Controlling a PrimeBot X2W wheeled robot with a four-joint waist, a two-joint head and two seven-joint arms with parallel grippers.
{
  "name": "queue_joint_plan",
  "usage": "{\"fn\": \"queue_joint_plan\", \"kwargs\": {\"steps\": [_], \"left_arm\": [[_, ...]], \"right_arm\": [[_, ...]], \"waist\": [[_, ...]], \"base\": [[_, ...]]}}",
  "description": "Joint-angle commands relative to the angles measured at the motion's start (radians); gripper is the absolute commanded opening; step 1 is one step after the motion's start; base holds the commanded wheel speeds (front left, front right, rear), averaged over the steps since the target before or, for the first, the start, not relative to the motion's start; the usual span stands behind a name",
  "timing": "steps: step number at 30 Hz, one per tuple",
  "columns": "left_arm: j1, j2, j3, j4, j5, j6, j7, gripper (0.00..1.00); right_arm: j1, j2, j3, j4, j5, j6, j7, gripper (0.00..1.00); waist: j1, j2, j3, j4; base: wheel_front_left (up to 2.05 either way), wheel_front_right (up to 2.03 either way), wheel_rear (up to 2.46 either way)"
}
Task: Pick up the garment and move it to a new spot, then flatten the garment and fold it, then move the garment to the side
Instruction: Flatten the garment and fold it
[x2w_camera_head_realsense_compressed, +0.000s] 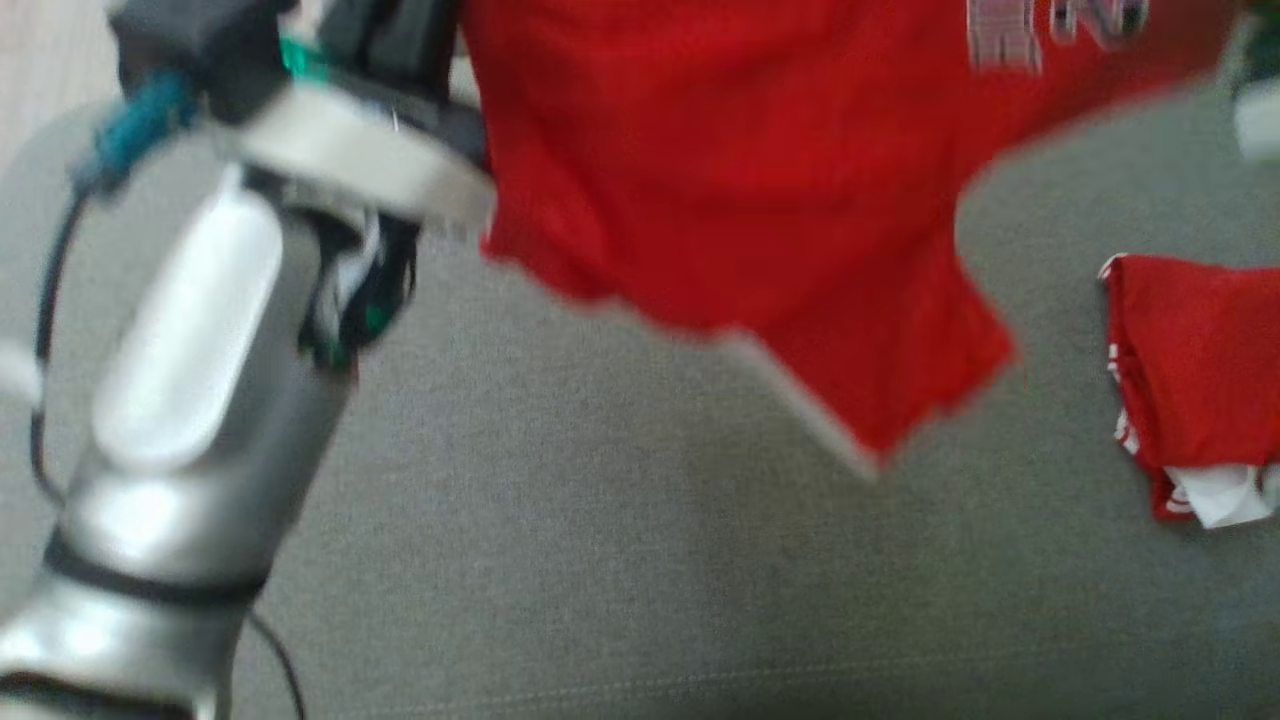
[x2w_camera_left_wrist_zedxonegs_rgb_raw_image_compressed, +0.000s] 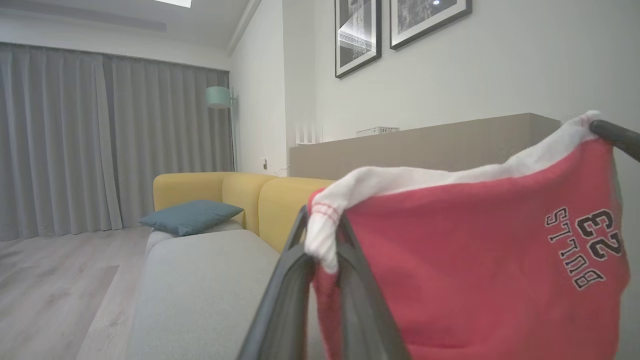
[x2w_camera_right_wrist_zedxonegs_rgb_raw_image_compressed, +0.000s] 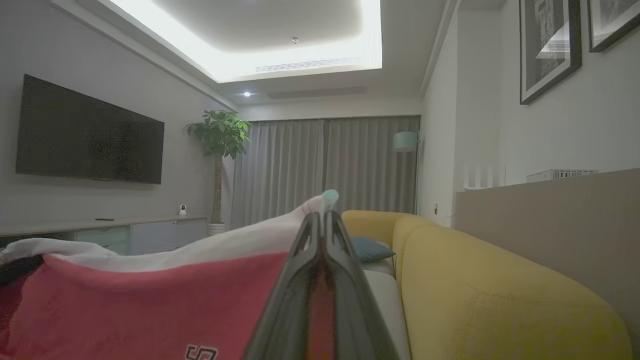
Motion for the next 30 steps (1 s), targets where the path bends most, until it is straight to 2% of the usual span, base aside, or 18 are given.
{"fn": "queue_joint_plan", "kwargs": {"steps": [1, 5, 9, 13, 14, 17, 22, 26, 30], "left_arm": [[-0.098, 0.013, 0.054, 0.026, -0.007, -0.017, -0.025, 0.0], [-0.25, -0.033, 0.067, 0.276, 0.001, -0.071, -0.106, 0.0], [-0.344, -0.061, 0.079, 0.486, 0.035, -0.112, -0.132, 0.0], [-0.328, -0.092, 0.107, 0.6, 0.069, -0.138, -0.133, 0.0], [-0.328, -0.092, 0.107, 0.6, 0.069, -0.138, -0.133, 0.0], [-0.265, -0.117, 0.122, 0.655, 0.091, -0.15, -0.133, 0.0], [-0.138, -0.157, 0.148, 0.697, 0.107, -0.156, -0.133, 0.0], [-0.026, -0.171, 0.179, 0.656, 0.111, -0.141, -0.133, 0.0], [0.108, -0.175, 0.192, 0.539, 0.139, -0.134, -0.133, 0.0]], "right_arm": [[-0.079, 0.003, 0.029, 0.015, 0.01, -0.001, -0.025, 0.0], [-0.271, 0.038, 0.132, 0.24, 0.022, -0.001, -0.132, 0.0], [-0.401, 0.084, 0.271, 0.464, 0.033, -0.001, -0.26, 0.0], [-0.424, 0.131, 0.425, 0.646, 0.085, -0.001, -0.341, 0.0], [-0.424, 0.131, 0.425, 0.646, 0.085, -0.001, -0.341, 0.0], [-0.379, 0.154, 0.522, 0.734, 0.144, -0.001, -0.366, 0.0], [-0.237, 0.141, 0.6, 0.775, 0.246, -0.001, -0.379, 0.0], [-0.102, 0.102, 0.562, 0.707, 0.275, -0.001, -0.379, 0.0], [0.045, 0.068, 0.507, 0.615, 0.266, -0.001, -0.38, 0.0]], "waist": [[0.0, -0.0001, 0.03, 0.006], [0.0, -0.0001, 0.06, 0.001], [0.0, -0.0001, 0.082, -0.017], [0.0, -0.0001, 0.111, -0.032], [0.0, -0.0001, 0.111, -0.032], [0.0, -0.0001, 0.135, -0.036], [0.0, -0.0001, 0.161, -0.026], [0.0, -0.0001, 0.163, -0.021], [0.0, -0.0001, 0.144, -0.014]], "base": [[0.0, 0.0, 0.0], [0.0, 0.0, 0.0], [0.0, 0.0, 0.0], [0.0, 0.0, 0.0], [0.0, 0.0, 0.0], [0.0, 0.0, 0.0], [0.0, 0.0, 0.0], [0.0, 0.0, 0.0], [0.0, 0.0, 0.0]]}}
